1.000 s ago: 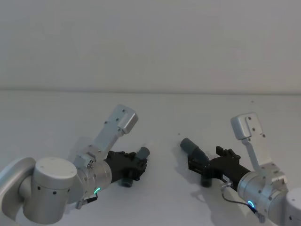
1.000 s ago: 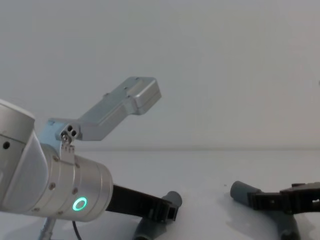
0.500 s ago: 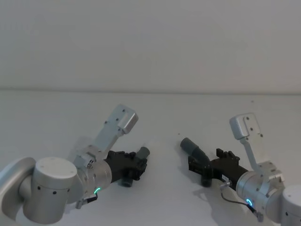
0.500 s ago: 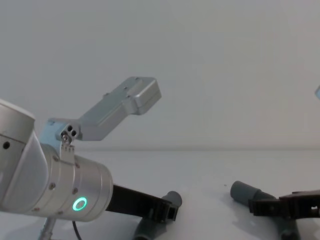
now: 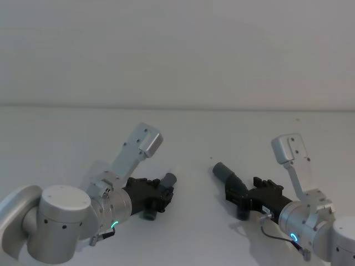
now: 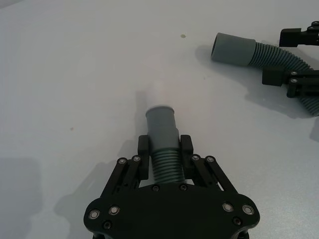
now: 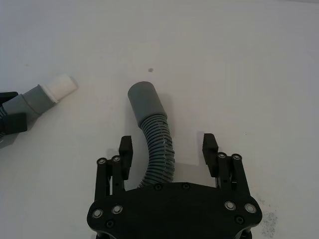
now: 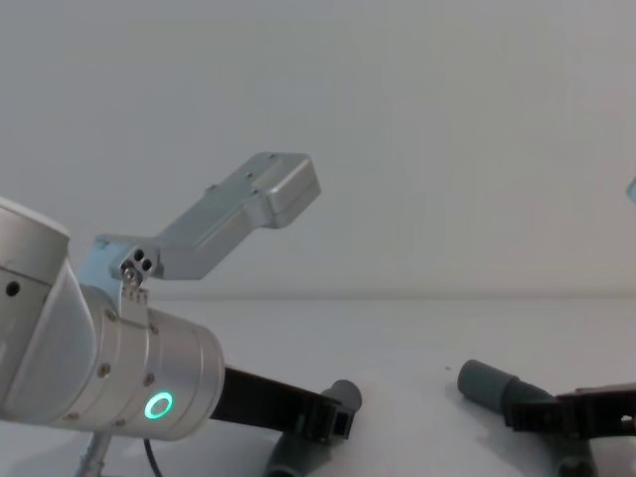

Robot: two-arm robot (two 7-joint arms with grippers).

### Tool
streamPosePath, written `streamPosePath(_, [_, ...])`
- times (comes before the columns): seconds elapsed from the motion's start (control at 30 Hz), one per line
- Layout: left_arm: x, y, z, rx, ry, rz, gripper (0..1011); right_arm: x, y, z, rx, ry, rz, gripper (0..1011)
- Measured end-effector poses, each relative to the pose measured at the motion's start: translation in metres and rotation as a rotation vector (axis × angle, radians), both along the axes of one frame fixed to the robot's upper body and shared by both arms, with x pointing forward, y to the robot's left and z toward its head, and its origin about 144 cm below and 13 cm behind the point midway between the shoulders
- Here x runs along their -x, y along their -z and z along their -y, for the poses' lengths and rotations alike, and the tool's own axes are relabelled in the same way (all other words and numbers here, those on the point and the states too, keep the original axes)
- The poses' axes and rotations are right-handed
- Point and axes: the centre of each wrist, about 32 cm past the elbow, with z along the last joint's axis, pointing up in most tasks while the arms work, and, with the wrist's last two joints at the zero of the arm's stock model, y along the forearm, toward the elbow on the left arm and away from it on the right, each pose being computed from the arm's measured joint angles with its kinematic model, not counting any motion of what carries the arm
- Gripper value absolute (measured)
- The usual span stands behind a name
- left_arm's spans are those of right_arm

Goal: Use both hands to pick up one end of the pipe from the table, align the ends, and insert them.

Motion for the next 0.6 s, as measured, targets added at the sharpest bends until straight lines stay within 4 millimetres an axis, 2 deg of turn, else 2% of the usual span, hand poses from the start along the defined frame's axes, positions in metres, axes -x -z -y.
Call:
streamPosePath(0.07, [0.0, 0.0, 0.0, 0.0, 0.0, 0.0, 349, -0.0002, 0.0001, 0.0001, 0.0, 0.001, -0.001, 800])
streamPosePath(0.17, [0.0, 0.0, 0.0, 0.0, 0.0, 0.0, 349, -0.0004, 0.0002, 0.0001, 0.0, 0.001, -0.003, 746])
streamPosePath(0.3, [0.0, 0.0, 0.0, 0.0, 0.0, 0.0, 349, -0.0006, 0.0004, 0.0002, -0.001, 0.002, -0.005, 583])
streamPosePath(0.37, [0.0, 0.0, 0.0, 0.0, 0.0, 0.0, 349, -0.0007, 0.0004, 0.0002, -0.001, 0.002, -0.005, 547])
streamPosePath(0.53, [0.0, 0.0, 0.0, 0.0, 0.0, 0.0, 349, -0.0009, 0.0004, 0.0002, -0.001, 0.002, -0.007, 352])
streamPosePath(0.6, [0.0, 0.0, 0.0, 0.0, 0.0, 0.0, 349, -0.0009, 0.0004, 0.0003, -0.001, 0.003, -0.007, 312])
